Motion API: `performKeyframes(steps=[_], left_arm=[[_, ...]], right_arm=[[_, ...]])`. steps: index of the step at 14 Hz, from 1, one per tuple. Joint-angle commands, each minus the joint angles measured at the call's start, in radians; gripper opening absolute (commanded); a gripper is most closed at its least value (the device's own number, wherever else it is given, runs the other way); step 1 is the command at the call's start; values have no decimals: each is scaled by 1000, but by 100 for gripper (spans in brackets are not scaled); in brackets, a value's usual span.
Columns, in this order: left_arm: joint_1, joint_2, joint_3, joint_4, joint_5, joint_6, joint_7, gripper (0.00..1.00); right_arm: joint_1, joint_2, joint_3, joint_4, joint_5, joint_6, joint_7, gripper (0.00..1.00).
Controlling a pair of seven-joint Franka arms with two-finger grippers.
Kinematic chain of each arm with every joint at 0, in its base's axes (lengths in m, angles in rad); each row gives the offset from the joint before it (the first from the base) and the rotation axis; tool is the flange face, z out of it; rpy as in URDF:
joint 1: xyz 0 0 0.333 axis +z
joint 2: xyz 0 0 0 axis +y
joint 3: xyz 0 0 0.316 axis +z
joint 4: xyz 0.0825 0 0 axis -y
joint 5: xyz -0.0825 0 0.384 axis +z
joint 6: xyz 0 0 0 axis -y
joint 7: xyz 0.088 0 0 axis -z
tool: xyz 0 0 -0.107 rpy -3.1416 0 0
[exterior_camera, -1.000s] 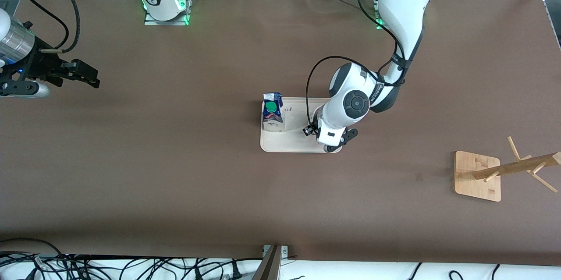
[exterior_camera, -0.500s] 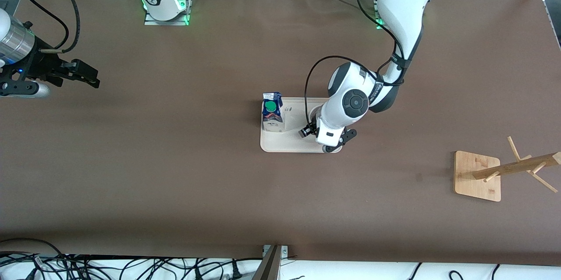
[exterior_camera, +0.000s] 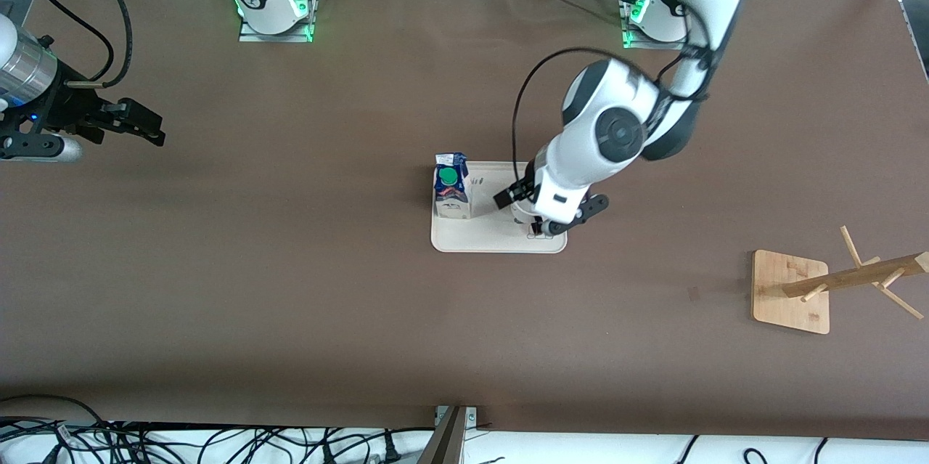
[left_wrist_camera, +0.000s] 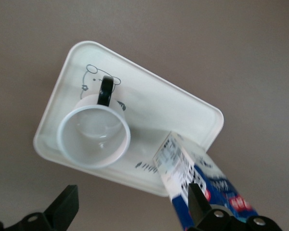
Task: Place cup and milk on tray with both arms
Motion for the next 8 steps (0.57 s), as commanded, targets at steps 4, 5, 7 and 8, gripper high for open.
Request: performKeyframes(steps=[4,5,7,8], left_arm=[[213,-226,2,-66,19,-175,461,100],[260,-251,2,-86,71,-175,539,100],[323,-274,2,-89,212,-184,651,100],[344,-282,3,-88,276,-184,668,100]], right_arm=[[-10,6,7,19,-3,-10,-13,100],[-10,4,7,19,-3,-12,-13,100],[-10,4,7,19,-3,-13,-13,100],[-10,6,7,19,-3,-13,-11,100]])
